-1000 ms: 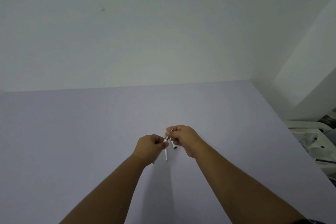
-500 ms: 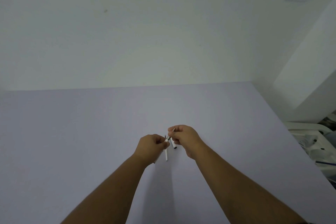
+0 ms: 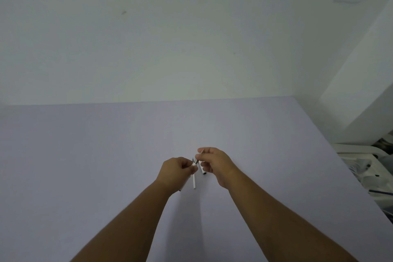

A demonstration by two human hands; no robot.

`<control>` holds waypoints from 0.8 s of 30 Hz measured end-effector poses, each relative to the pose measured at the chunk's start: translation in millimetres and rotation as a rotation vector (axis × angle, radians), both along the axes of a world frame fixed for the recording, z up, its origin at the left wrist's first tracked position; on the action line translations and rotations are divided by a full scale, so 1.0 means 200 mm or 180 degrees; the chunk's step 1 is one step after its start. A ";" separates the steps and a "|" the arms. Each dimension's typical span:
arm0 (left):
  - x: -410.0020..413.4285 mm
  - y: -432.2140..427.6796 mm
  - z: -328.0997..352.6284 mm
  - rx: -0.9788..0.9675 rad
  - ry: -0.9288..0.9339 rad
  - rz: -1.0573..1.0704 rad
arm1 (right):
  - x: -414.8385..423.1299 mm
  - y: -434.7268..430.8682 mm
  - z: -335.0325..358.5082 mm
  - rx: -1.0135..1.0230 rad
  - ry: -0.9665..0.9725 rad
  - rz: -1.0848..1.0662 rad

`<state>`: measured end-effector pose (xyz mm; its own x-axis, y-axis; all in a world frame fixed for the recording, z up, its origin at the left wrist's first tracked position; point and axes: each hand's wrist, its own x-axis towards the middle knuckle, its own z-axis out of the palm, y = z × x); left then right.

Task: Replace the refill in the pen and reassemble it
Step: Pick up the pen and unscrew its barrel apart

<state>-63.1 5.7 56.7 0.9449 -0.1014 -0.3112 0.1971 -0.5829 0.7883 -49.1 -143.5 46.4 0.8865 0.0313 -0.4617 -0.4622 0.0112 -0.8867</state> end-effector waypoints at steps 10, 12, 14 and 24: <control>0.01 -0.01 -0.01 -0.0122 0.0119 0.0025 | 0.01 0.00 0.02 -0.0056 -0.0335 -0.0196; 0.01 -0.01 -0.02 -0.0225 0.0149 0.0072 | 0.01 0.00 0.02 -0.0046 -0.0343 -0.0215; 0.01 -0.01 -0.02 -0.0304 0.0158 0.0072 | 0.02 0.00 0.02 -0.0031 -0.0357 -0.0293; 0.03 0.02 -0.04 -0.0446 0.0314 0.0072 | 0.18 -0.05 0.02 0.0031 -0.0608 -0.1320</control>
